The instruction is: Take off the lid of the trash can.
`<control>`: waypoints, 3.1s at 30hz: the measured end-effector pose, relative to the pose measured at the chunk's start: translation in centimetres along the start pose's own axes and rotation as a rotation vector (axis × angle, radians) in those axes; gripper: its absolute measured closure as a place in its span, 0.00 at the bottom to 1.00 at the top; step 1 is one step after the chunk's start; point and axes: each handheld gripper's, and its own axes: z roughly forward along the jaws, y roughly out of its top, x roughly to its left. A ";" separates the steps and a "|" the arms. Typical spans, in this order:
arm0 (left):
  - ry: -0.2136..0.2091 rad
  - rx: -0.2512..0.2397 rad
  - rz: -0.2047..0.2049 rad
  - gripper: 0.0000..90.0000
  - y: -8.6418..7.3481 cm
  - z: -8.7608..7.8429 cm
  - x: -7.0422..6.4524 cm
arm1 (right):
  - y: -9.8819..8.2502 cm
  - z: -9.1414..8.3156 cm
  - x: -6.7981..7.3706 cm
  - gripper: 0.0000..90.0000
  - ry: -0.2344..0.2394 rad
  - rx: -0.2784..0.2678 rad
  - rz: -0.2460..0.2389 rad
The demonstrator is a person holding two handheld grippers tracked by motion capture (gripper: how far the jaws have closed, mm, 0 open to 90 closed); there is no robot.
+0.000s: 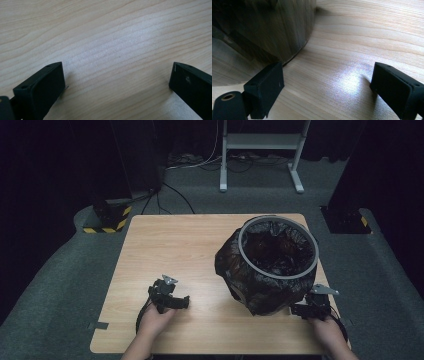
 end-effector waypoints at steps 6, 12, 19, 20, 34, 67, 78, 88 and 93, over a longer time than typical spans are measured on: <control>0.000 0.050 0.009 0.00 -0.1 -0.4 -0.5 | 0.0 0.0 0.0 0.12 0.002 0.001 0.004; -0.001 0.113 -0.001 0.00 0.4 -0.6 -0.8 | 0.0 0.0 0.0 0.12 0.004 -0.002 0.008; -0.012 0.250 0.006 0.00 1.6 -0.4 -0.8 | 0.0 0.0 0.0 0.12 0.006 -0.001 0.004; -0.014 0.259 0.010 0.00 1.7 -0.4 -0.8 | 0.0 0.0 0.0 0.12 0.006 -0.001 0.005; 0.008 0.491 -0.035 0.00 3.4 0.1 -0.9 | -0.1 0.0 0.0 0.12 0.007 -0.002 0.000; -0.073 0.642 -0.161 0.39 11.4 -6.1 -0.2 | -0.1 0.0 0.0 0.12 0.010 -0.004 -0.006; -0.079 0.597 -0.183 0.39 15.0 -9.9 -0.9 | -0.1 0.0 0.0 0.12 0.010 -0.004 -0.004; -0.056 0.571 -0.141 0.38 18.0 -12.7 -2.5 | -0.1 0.0 -0.1 0.12 0.012 -0.004 -0.005; -0.059 0.561 -0.142 0.39 19.2 -13.6 -3.2 | -0.1 0.0 -0.1 0.12 0.012 -0.004 -0.005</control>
